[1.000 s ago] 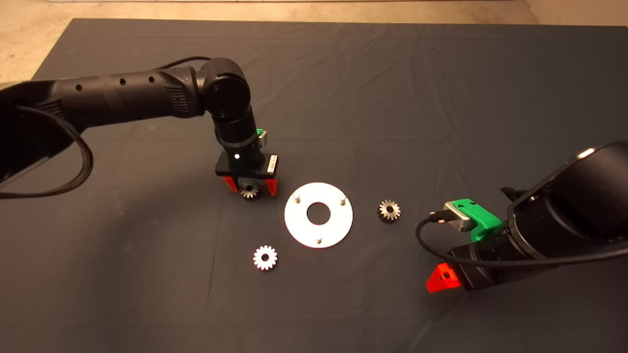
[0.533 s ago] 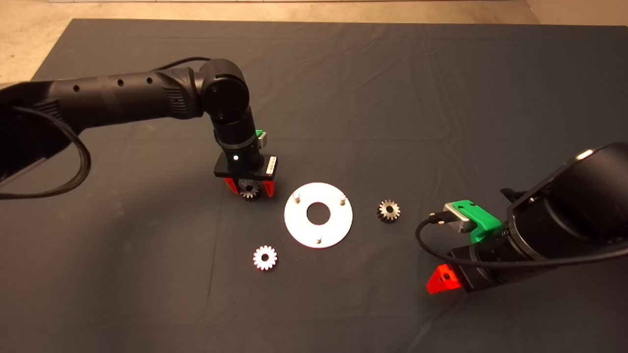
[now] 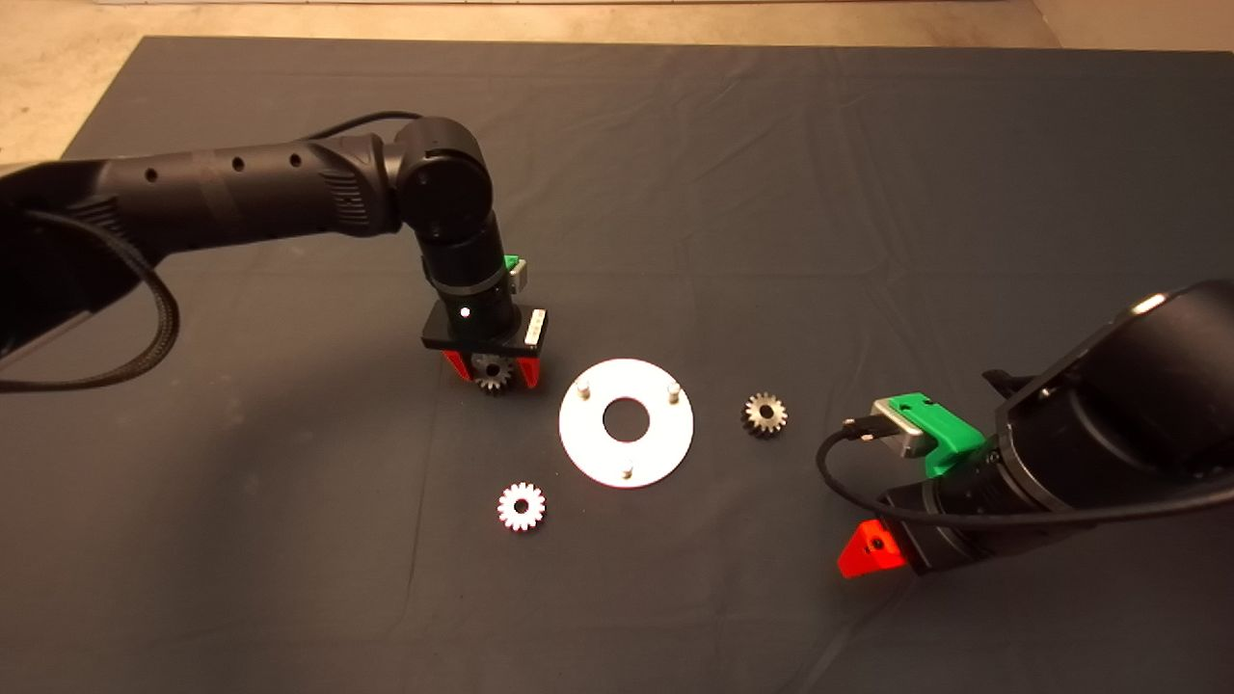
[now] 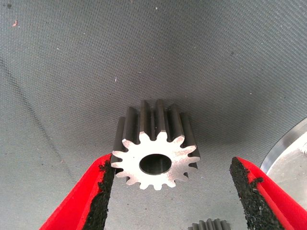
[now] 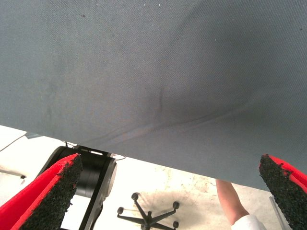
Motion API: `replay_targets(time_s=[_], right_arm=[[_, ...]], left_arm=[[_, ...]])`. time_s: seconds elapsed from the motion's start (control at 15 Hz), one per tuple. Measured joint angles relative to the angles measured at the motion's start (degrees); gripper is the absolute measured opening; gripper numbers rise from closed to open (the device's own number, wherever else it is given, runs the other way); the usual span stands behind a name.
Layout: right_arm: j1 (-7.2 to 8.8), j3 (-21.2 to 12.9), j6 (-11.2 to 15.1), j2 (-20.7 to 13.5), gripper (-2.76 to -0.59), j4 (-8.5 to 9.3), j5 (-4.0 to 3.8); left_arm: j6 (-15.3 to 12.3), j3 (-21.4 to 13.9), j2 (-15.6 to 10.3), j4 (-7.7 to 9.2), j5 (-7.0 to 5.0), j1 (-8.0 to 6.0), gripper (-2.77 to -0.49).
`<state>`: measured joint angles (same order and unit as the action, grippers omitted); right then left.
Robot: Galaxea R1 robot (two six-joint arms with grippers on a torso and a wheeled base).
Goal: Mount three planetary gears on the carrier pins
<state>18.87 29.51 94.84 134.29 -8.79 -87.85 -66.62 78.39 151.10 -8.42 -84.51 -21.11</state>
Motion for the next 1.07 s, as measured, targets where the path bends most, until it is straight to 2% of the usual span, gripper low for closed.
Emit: replay_targets(time_s=[0.53,0.6,0.8,0.87,1.07], right_arm=[[0.0,0.0,0.02,0.0,-0.6,0.0,0.02],[0.0,0.0,0.02,0.0,-0.6,0.0,0.0],[0.0,0.0,0.02,0.0,-0.61,0.0,0.0],[0.0,0.0,0.0,0.0,-0.6,0.0,0.0],[0.0,0.0,0.0,0.0,-0.6,0.0,0.02]], left_arm=[[-0.09,0.99,0.0,-0.01,0.09,0.04,-1.61],[-0.08,0.99,0.01,-0.03,0.09,0.04,-1.72],[-0.07,0.99,0.0,-0.15,0.06,0.06,-1.75],[-0.07,1.0,0.0,-0.2,-0.06,0.06,-1.86],[-0.07,1.05,-0.02,-0.23,-0.15,0.39,-1.89]])
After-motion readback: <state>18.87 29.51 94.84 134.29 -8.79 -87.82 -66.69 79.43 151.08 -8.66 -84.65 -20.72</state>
